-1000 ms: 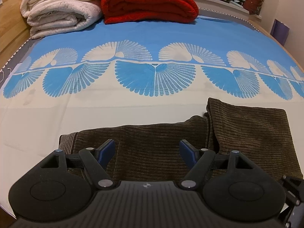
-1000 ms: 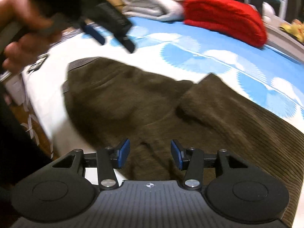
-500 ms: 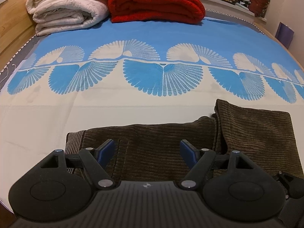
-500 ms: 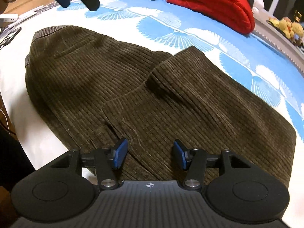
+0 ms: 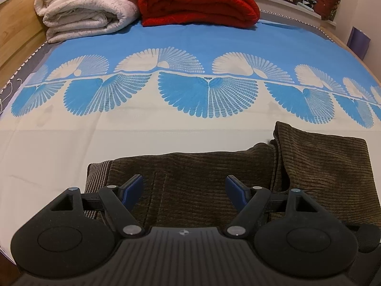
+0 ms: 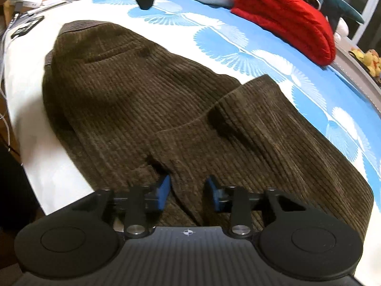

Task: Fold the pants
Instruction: 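Smooth the folded pants with the right gripper while the left gripper hovers open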

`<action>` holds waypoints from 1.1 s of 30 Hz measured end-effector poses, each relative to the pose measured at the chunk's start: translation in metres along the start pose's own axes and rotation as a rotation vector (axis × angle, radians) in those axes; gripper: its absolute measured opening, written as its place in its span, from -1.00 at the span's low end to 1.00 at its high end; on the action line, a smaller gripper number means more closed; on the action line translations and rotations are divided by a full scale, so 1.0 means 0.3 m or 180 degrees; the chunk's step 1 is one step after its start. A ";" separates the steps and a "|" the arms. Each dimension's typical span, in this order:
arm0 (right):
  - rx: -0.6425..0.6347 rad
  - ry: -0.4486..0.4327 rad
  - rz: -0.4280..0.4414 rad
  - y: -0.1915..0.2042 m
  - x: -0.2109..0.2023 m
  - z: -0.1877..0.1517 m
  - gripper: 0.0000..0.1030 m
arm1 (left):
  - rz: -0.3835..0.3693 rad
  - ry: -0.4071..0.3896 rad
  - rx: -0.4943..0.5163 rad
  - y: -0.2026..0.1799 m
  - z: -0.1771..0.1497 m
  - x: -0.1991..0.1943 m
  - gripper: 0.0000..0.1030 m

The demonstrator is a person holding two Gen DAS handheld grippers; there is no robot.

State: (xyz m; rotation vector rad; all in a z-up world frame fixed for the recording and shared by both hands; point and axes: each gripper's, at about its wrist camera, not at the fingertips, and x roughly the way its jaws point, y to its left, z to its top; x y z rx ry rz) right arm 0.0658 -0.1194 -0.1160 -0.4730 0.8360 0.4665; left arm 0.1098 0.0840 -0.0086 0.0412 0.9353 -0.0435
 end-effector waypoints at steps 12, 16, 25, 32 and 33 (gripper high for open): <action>0.0045 -0.0262 0.0414 -0.050 -0.124 -0.051 -0.83 | -0.0024 0.0002 0.0034 -0.022 0.002 0.000 0.58; -0.0220 -0.0120 0.0212 0.012 -0.072 -0.089 -0.47 | -0.0029 0.0006 0.0051 -0.033 0.002 0.001 0.58; -0.0267 -0.0128 0.0167 0.060 -0.003 -0.082 0.22 | 0.0015 0.0052 0.0049 -0.019 -0.003 0.018 0.59; 0.0050 -0.0190 0.0445 -0.019 -0.028 -0.074 -0.48 | -0.0012 0.0034 0.0036 -0.017 0.002 0.010 0.59; 0.0114 -0.0248 0.0432 -0.034 -0.045 -0.071 -0.60 | -0.0018 0.0031 0.0043 -0.023 0.005 0.010 0.59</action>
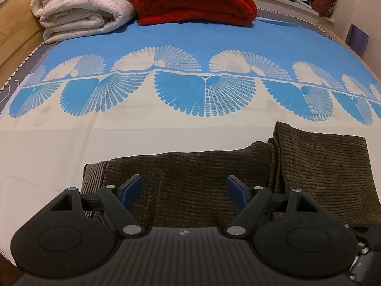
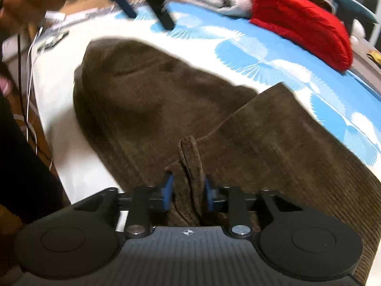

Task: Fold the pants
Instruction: 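Smooth the folded pants with the right gripper while the left gripper hovers open, then pinch the folded pants end with the right gripper and lift it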

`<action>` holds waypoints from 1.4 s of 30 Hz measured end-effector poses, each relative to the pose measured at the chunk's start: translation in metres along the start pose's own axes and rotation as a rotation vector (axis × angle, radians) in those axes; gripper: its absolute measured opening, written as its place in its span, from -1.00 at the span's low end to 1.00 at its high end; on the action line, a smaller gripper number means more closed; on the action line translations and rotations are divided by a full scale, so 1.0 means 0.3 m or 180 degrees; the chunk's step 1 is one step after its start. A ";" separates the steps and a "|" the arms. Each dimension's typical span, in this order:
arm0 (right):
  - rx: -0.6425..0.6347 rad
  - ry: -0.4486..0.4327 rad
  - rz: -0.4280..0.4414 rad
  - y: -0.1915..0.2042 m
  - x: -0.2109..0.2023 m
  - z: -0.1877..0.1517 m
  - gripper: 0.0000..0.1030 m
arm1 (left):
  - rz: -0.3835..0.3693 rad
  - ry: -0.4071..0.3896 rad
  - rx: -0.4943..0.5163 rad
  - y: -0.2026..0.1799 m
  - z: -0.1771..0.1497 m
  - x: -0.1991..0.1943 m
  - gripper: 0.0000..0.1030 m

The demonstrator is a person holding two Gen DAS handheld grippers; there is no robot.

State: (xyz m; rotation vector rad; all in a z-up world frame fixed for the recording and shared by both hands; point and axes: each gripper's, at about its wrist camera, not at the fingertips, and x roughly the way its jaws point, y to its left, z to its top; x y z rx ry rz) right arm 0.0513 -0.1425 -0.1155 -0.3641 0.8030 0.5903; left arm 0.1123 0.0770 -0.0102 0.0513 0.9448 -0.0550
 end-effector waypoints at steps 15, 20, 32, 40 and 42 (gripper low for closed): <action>-0.0016 0.0049 0.0449 -0.024 -0.128 -0.078 -0.43 | -0.0023 0.0037 0.0140 -0.094 0.003 0.017 0.59; 0.0805 -0.0303 0.0436 -0.180 -0.215 -0.056 -0.13 | -0.0043 0.0045 0.0242 -0.141 0.004 0.026 0.59; 0.1847 0.0418 -0.0301 -0.453 -0.196 -0.234 -0.10 | -0.0290 0.0152 0.0424 -0.214 -0.007 0.043 0.59; 0.2554 0.0192 -0.0876 -0.599 -0.336 -0.388 -0.08 | -0.1169 0.0630 0.1434 -0.394 -0.180 0.056 0.16; 0.2625 0.0185 -0.0858 -0.604 -0.348 -0.416 -0.08 | -0.1166 0.0796 0.1741 -0.443 -0.242 0.080 0.09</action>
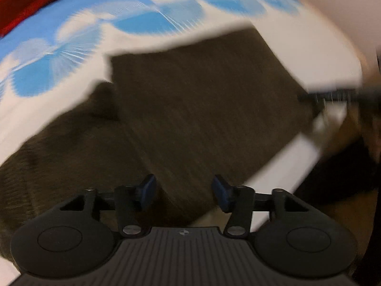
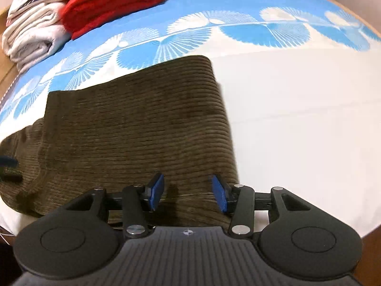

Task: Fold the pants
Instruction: 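Pinch the folded pants end with the right gripper and lift it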

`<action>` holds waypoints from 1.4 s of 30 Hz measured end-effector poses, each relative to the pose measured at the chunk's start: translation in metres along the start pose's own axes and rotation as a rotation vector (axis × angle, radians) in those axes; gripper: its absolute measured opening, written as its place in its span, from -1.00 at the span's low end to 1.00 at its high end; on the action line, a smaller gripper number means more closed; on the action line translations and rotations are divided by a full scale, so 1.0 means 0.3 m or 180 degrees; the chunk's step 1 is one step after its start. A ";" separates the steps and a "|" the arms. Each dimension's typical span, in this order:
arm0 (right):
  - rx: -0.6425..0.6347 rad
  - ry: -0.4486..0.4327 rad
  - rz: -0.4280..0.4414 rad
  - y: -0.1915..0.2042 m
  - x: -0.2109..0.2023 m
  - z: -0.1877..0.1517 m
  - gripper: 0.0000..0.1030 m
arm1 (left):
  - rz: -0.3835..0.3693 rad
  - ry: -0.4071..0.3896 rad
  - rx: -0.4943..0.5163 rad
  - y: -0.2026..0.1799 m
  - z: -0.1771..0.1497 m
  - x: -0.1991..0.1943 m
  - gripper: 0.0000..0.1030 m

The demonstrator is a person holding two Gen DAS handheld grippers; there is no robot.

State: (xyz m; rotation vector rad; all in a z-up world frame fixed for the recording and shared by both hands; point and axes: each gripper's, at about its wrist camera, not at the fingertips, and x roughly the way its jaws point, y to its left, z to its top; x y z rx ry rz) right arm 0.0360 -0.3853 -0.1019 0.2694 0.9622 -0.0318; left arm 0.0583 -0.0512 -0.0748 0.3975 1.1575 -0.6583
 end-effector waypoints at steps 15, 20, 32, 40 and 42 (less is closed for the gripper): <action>0.0609 0.0318 -0.0021 -0.078 0.055 -0.031 0.43 | 0.0208 -0.0197 0.0037 0.011 0.054 -0.015 0.41; 0.0647 0.0314 -0.0014 -0.054 0.070 -0.031 0.18 | 0.0303 -0.0527 -0.0306 0.045 0.115 -0.076 0.59; -0.0509 -0.0733 0.0140 0.233 -0.133 0.039 -0.47 | -0.0291 -0.1082 -0.0979 0.128 0.163 -0.232 0.68; -0.1884 -0.1265 0.0822 0.572 -0.239 -0.051 -0.49 | -0.1176 -0.1329 -0.1327 0.175 0.193 -0.282 0.82; -0.2155 -0.1272 0.0889 0.632 -0.237 -0.082 -0.50 | -0.1152 -0.1228 -0.1340 0.177 0.202 -0.265 0.82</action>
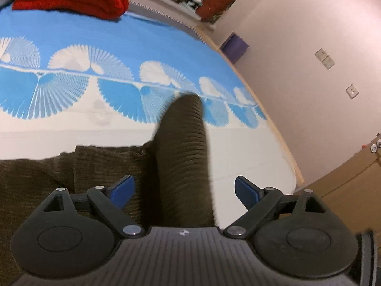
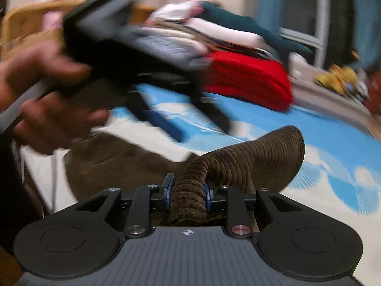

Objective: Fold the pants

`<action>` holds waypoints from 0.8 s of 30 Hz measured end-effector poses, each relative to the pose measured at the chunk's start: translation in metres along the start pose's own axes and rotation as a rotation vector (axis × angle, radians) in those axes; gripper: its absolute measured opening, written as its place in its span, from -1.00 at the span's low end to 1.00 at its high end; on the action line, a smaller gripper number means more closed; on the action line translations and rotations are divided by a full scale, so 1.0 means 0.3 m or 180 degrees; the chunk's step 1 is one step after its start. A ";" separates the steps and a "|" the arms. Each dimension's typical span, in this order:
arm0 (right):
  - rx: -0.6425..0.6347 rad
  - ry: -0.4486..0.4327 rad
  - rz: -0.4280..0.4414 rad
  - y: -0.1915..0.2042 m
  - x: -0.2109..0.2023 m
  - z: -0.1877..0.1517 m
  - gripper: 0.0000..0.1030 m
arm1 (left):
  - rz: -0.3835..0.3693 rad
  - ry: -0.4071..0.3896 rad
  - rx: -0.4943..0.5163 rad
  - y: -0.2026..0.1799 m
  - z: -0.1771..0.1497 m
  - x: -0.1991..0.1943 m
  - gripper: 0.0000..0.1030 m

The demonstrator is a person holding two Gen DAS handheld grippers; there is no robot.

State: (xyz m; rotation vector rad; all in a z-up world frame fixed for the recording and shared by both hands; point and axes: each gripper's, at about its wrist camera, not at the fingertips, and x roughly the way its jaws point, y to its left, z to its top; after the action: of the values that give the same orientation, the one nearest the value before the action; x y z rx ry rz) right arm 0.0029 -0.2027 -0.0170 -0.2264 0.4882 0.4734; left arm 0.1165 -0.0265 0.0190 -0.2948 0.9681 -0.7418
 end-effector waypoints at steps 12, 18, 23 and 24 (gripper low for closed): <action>-0.0462 0.0193 0.0296 0.151 0.102 0.043 -0.40 | 0.0878 0.0331 0.0408 0.040 -0.016 0.070 -0.62; 0.0342 -0.0084 0.0668 0.052 0.057 0.116 0.25 | 0.0933 0.0007 0.0255 0.142 0.002 -0.116 -0.64; 0.1012 -0.0212 0.0465 -0.042 0.069 0.146 0.43 | 0.1154 -0.0237 -0.0089 0.313 -0.006 -0.313 -0.64; 0.1077 -0.0128 0.0364 -0.053 0.094 0.139 0.43 | 0.1212 -0.0269 -0.0172 0.356 -0.013 -0.350 -0.64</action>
State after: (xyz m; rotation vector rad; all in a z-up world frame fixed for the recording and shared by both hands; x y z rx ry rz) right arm 0.0491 -0.1924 0.0063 0.1366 0.5356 0.4980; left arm 0.1233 0.1230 0.0265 -0.1793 0.9303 -0.3534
